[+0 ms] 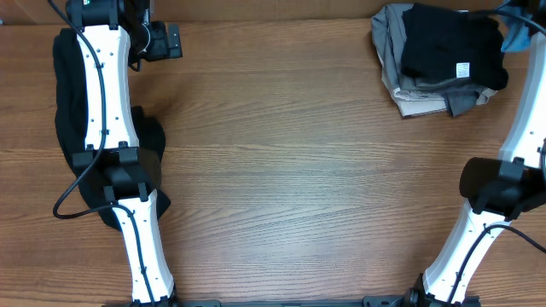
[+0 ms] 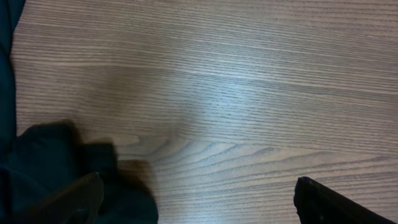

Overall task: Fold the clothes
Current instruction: 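Carry the T-shirt with the right gripper to the clothes stack at upper right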

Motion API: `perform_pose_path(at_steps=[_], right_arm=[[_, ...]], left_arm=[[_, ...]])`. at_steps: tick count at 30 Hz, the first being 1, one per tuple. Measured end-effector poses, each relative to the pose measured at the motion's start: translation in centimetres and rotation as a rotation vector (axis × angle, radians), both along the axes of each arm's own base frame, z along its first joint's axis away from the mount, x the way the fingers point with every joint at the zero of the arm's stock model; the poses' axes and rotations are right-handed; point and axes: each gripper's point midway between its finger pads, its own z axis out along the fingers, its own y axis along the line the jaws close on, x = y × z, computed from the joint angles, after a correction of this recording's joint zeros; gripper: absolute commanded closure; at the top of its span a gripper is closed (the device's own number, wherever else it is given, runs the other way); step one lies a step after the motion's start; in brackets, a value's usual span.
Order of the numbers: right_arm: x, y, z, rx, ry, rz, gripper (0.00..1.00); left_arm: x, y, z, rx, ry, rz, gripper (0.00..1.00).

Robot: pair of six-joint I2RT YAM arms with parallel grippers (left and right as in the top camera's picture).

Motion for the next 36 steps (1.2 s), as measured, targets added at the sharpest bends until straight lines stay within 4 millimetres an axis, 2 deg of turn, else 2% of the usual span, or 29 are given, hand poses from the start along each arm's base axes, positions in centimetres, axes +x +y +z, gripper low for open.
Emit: perform_pose_path(at_steps=[5,8,11,14,15,18,22,25,28,32,36], right_arm=[[1.6,1.8,-5.1,0.023,0.096,0.050,0.96],[2.7,4.4,-8.5,0.037,0.158,0.101,0.94],[3.5,7.5,-11.8,0.051,0.219,0.159,0.67],[3.9,10.3,-14.4,0.070,0.271,0.200,0.10],[3.9,11.1,-15.1,0.076,0.284,0.211,0.00],[3.4,12.5,-16.5,0.109,0.324,0.212,0.00],[2.3,12.6,-16.8,0.170,0.352,0.170,0.00],[1.0,13.0,-15.9,0.231,0.375,0.170,0.00],[-0.1,14.3,-12.8,0.297,0.353,0.210,0.00],[-2.9,17.4,-5.4,0.370,0.256,0.313,0.00],[-7.9,23.4,3.2,0.446,0.138,0.508,0.00]], left_arm=[[0.0,0.0,0.0,0.000,-0.002,0.000,0.00],[0.1,0.0,0.0,0.000,-0.005,0.000,0.00],[0.1,0.0,0.0,0.000,-0.005,0.000,0.00],[0.1,0.0,0.1,0.000,-0.006,0.000,0.00],[0.1,0.0,0.1,0.000,-0.006,0.000,0.00],[0.1,0.0,0.1,0.000,-0.006,0.000,0.00],[-0.2,0.0,-0.1,-0.001,0.007,0.000,0.00],[-0.2,0.0,-0.1,-0.001,0.007,0.000,0.00],[-0.2,0.0,-0.1,-0.001,0.007,0.000,0.00],[-0.2,0.0,-0.1,-0.001,0.007,0.000,0.00],[-0.2,0.0,-0.1,-0.001,0.007,0.000,0.00]])
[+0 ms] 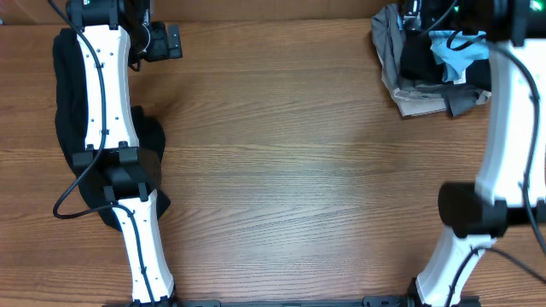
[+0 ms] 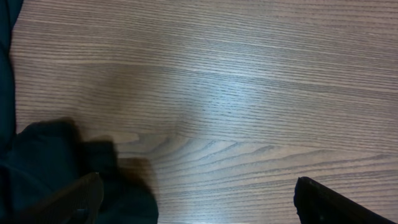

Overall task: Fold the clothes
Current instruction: 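Carry the T-shirt with the right gripper to the clothes stack at upper right, then lower the T-shirt onto the stack and open the right gripper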

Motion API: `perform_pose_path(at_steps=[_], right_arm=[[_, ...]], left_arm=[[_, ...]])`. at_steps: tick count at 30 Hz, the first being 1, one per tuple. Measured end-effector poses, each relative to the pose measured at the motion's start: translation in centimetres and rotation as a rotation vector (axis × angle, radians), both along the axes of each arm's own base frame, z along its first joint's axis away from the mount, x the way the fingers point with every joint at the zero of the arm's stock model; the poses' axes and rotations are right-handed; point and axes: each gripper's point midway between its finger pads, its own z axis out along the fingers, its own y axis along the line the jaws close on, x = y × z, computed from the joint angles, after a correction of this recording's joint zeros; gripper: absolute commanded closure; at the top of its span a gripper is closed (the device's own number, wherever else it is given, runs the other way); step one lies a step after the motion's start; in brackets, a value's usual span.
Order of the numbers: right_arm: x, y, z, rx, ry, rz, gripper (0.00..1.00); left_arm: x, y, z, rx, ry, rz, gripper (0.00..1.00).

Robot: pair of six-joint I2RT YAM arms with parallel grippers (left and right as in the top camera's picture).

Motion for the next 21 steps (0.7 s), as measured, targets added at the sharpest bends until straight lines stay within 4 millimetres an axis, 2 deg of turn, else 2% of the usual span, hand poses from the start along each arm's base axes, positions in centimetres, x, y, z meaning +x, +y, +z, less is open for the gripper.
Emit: perform_pose_path(at_steps=[1,4,6,8,14,21], right_arm=[[-1.7,2.0,2.0,0.036,-0.029,0.061,0.00],[-5.2,6.5,5.5,0.105,-0.088,0.201,0.00],[-6.5,8.7,6.5,0.135,-0.107,0.271,0.00],[-7.2,9.9,6.2,0.156,-0.082,0.310,0.00],[-8.6,9.5,1.9,0.158,0.123,0.287,0.00],[-7.7,7.5,1.5,0.107,0.115,0.218,0.00]], left_arm=[[0.0,0.0,0.0,0.000,0.000,0.000,0.00],[0.0,0.0,0.0,0.000,0.000,0.000,0.00],[0.0,0.0,0.0,0.000,0.000,0.000,0.00],[0.0,0.0,0.0,0.000,0.000,0.000,0.00],[0.0,0.0,0.0,0.000,0.000,0.000,0.00],[0.0,0.0,0.0,0.000,0.000,0.000,0.00]])
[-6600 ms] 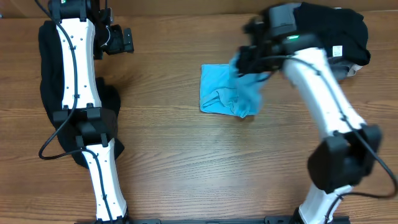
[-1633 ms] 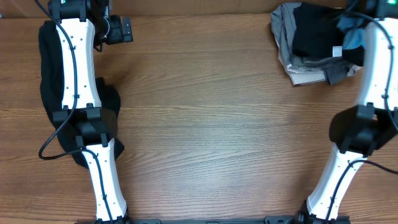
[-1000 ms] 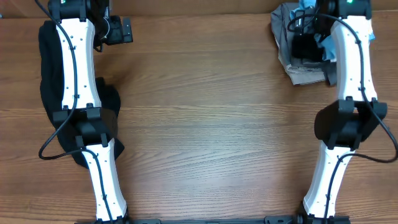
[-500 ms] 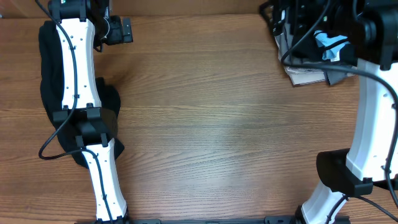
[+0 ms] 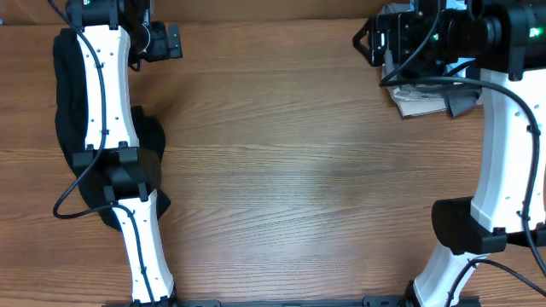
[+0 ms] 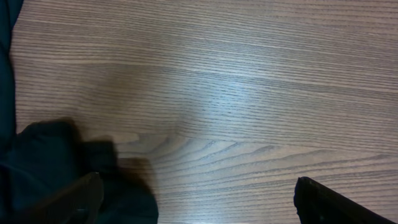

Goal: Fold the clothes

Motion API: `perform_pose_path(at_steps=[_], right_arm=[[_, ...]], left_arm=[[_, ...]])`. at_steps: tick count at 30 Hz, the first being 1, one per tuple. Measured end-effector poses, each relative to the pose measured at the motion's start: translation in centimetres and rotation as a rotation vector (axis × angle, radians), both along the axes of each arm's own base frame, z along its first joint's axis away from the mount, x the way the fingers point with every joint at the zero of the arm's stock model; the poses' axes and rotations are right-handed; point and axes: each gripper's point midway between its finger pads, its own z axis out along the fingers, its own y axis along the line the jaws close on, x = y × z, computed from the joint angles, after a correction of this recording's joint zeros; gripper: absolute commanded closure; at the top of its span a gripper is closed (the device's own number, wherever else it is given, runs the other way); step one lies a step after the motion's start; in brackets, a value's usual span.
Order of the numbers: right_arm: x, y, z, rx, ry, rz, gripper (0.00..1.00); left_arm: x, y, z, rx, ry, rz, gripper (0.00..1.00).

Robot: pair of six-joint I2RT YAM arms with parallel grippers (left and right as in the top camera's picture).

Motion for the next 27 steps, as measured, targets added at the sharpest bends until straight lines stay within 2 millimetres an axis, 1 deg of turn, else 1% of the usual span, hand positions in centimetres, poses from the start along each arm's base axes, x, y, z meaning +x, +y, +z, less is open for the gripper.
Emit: perform_pose_path(at_steps=[2,5,8,11,13,14,17,20,22,24,27], right_arm=[[0.6,-0.6,0.2,-0.019,-0.025,-0.022,0.00],[1.5,-0.8,1.0,-0.028,-0.076,-0.036,0.00],[2.3,-1.0,2.7,-0.028,-0.160,-0.048,0.00],[2.4,-1.2,5.3,-0.024,-0.264,-0.061,0.00],[2.1,-1.4,7.4,-0.020,-0.341,-0.070,0.00],[1.7,-1.5,8.8,-0.013,-0.387,-0.073,0.00],[0.6,-1.8,12.0,-0.002,-0.502,-0.083,0.00],[-0.7,-2.0,14.5,0.009,-0.596,-0.090,0.00],[-1.5,-2.1,15.4,0.014,-0.640,-0.094,0.00],[-2.1,-2.3,15.7,0.018,-0.683,-0.100,0.00],[-3.0,-2.8,14.8,0.013,-0.728,-0.121,0.00]], left_arm=[[0.0,0.0,0.0,0.000,0.000,0.000,0.00],[0.0,0.0,0.0,0.000,0.000,0.000,0.00],[0.0,0.0,0.0,0.000,0.000,0.000,0.00],[0.0,0.0,0.0,0.000,0.000,0.000,0.00],[0.0,0.0,0.0,0.000,0.000,0.000,0.00],[0.0,0.0,0.0,0.000,0.000,0.000,0.00],[0.0,0.0,0.0,0.000,0.000,0.000,0.00],[0.0,0.0,0.0,0.000,0.000,0.000,0.00],[0.0,0.0,0.0,0.000,0.000,0.000,0.00],[0.0,0.0,0.0,0.000,0.000,0.000,0.00],[0.0,0.0,0.0,0.000,0.000,0.000,0.00]])
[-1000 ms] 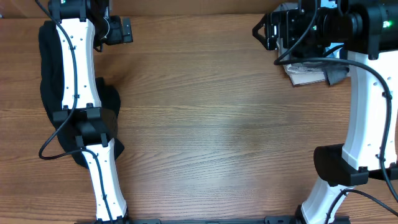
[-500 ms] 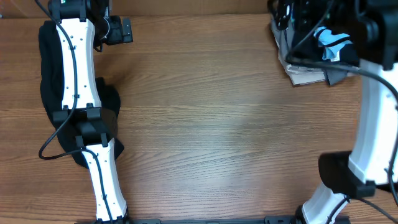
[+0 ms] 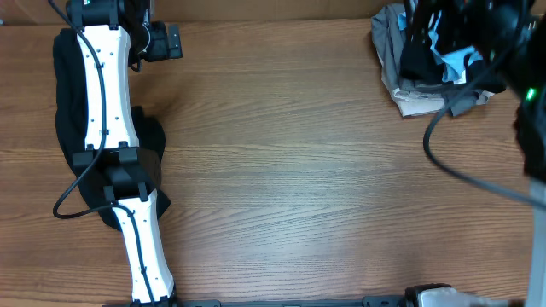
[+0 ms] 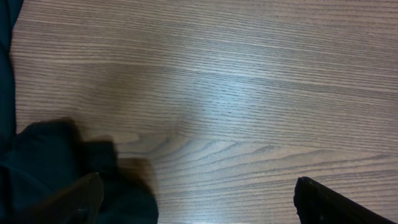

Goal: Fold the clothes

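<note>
At the table's back right lies a pile of clothes [image 3: 418, 85] in grey, tan and black, with a light blue cloth [image 3: 458, 58] on top. My right arm [image 3: 478, 26] hangs blurred over that pile, and its fingers cannot be made out. A black garment [image 3: 64, 128] lies along the left edge, under my left arm. My left gripper [image 3: 166, 41] sits at the back left, open over bare wood. In the left wrist view the gripper [image 4: 199, 211] has its fingers [image 4: 333, 202] wide apart with nothing between them. The black garment [image 4: 43, 168] reaches the left finger.
The brown wooden table [image 3: 290, 170] stretches between the two arms. The left arm's white links [image 3: 107, 85] run from the front edge to the back left corner.
My right arm was over the left part of the pile, hiding much of it. Now it is blurred across the pile's top and the light blue cloth shows again. The left arm has not moved.
At first my right arm stood at the right edge, with light blue cloth showing by it and a black garment topping the pile. Then it was over the pile with the blue cloth there. It then covered the pile's left, and now blurs above it. The left gripper stayed open.
</note>
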Motion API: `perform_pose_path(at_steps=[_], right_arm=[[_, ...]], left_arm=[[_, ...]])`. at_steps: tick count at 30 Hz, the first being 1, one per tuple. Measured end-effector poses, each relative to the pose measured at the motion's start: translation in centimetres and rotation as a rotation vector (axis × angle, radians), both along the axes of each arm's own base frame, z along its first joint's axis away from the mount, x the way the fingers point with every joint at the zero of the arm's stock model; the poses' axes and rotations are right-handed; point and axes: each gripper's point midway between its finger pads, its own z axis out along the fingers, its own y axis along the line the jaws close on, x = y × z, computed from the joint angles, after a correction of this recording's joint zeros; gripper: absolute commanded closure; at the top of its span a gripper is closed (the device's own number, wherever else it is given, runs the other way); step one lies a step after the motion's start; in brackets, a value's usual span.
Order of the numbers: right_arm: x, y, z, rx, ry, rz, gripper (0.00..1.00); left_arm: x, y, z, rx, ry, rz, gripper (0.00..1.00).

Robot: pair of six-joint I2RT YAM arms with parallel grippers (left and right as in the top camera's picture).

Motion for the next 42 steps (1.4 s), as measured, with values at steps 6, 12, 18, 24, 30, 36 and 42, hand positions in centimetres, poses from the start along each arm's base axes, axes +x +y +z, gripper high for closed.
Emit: perform_pose_path(at_steps=[6,12,18,24,30,36,42], right_arm=[[-2.8,-1.6,-6.0,-0.006,-0.044,-0.073,0.00],[-7.1,-3.3,-13.5,0.001,-0.128,-0.133,0.00],[-10.6,-5.0,-21.7,0.015,-0.185,-0.187,0.00],[-12.1,-5.4,-28.9,0.059,-0.206,-0.204,0.00],[-12.5,-5.5,-32.6,0.082,-0.215,-0.207,0.00],[-12.8,-5.5,-34.4,0.083,-0.180,-0.208,0.00],[-12.9,-5.5,-35.3,0.078,-0.142,-0.209,0.00]], left_arm=[[0.0,0.0,0.0,0.000,0.000,0.000,0.00],[0.0,0.0,0.0,0.000,0.001,0.000,0.00],[0.0,0.0,0.0,0.000,0.001,0.000,0.00],[0.0,0.0,0.0,0.000,0.000,0.000,0.00],[0.0,0.0,0.0,0.000,0.001,0.000,0.00],[0.0,0.0,0.0,0.000,0.000,0.000,0.00],[0.0,0.0,0.0,0.000,0.000,0.000,0.00]])
